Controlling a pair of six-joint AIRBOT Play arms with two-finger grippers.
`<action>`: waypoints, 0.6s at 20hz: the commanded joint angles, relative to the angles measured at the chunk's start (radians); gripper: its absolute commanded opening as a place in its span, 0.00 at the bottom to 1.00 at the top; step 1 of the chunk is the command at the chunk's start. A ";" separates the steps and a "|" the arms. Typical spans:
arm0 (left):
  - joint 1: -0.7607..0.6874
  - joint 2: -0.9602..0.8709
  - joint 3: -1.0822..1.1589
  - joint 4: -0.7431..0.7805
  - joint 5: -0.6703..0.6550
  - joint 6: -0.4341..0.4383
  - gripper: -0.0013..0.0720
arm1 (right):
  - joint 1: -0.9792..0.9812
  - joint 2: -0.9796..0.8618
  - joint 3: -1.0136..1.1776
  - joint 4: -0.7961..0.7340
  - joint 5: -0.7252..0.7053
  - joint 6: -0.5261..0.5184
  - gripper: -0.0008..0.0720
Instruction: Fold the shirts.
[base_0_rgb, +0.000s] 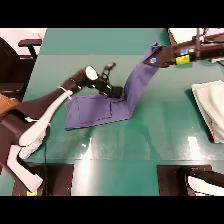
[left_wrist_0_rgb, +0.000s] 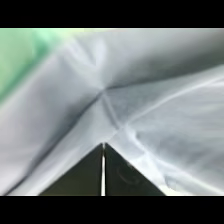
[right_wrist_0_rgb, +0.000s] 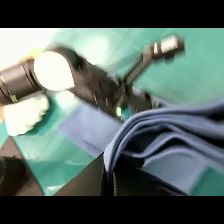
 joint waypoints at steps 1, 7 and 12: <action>0.145 0.161 0.010 0.124 -0.047 0.000 0.06 | 0.140 -0.028 0.003 0.025 -0.108 -0.006 0.04; 0.432 0.488 0.010 0.263 -0.080 0.000 0.06 | 0.499 -0.271 0.026 0.207 -0.374 -0.187 0.08; 0.540 0.589 0.010 0.267 -0.136 0.000 0.06 | 0.566 -0.440 0.212 0.007 -0.134 -0.151 0.55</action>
